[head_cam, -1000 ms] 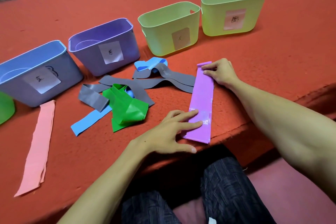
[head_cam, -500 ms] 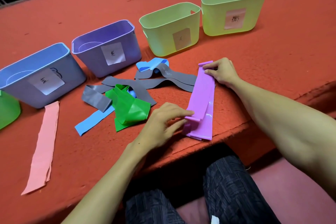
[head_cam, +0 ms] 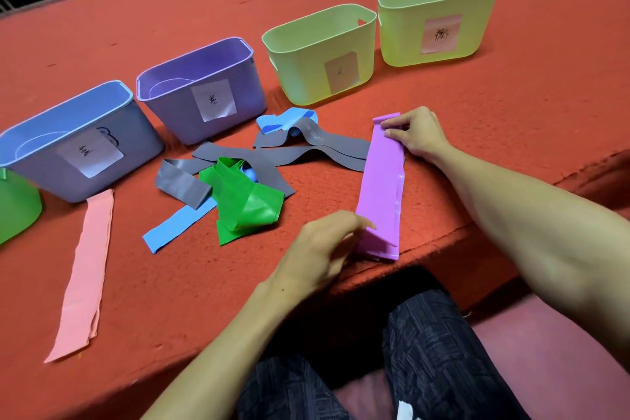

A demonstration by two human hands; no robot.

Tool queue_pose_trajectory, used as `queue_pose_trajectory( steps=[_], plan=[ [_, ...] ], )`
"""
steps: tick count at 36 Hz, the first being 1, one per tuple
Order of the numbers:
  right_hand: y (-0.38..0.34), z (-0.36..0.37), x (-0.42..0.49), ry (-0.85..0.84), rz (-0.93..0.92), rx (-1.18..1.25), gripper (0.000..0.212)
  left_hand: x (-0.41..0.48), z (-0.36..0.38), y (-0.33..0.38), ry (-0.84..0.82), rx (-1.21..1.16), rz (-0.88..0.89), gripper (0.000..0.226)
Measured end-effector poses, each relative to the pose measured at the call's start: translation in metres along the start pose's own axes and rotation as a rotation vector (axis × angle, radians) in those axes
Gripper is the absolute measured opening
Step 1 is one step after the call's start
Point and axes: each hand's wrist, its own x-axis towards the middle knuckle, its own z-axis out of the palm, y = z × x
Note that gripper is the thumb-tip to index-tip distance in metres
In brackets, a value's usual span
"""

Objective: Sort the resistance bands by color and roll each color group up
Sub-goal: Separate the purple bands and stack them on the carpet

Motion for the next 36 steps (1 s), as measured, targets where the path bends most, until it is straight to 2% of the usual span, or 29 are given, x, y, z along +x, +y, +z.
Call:
queue_pose_trajectory(
  steps=[3, 5, 7, 11, 16, 26, 36],
  plan=[
    [0.0003, 0.0, 0.0002, -0.001, 0.012, 0.001, 0.021, -0.0003, 0.0012, -0.0024, -0.018, 0.002, 0.045, 0.039],
    [-0.0003, -0.0001, -0.0004, 0.001, 0.014, 0.004, 0.021, -0.0024, 0.0024, -0.004, -0.035, 0.014, 0.04, 0.044],
    [-0.0008, -0.0002, -0.0009, 0.003, 0.013, 0.005, 0.021, -0.0048, 0.0026, -0.0051, -0.047, 0.028, 0.027, 0.041],
    [-0.0005, 0.0002, -0.0008, 0.002, 0.019, 0.0, 0.021, -0.0072, 0.0046, 0.0009, -0.031, -0.012, 0.006, 0.023],
    [-0.0012, 0.0, -0.0009, -0.001, 0.01, -0.002, 0.021, -0.0081, 0.006, 0.0017, -0.029, -0.051, -0.069, 0.032],
    [-0.0024, 0.0003, -0.0015, -0.007, 0.018, -0.004, 0.021, -0.0074, 0.0054, -0.0023, -0.051, -0.146, -0.208, 0.036],
    [-0.0021, -0.0004, -0.0011, -0.01, 0.021, -0.011, 0.02, -0.0062, 0.0053, -0.0041, 0.01, -0.114, -0.215, 0.026]
  ],
)
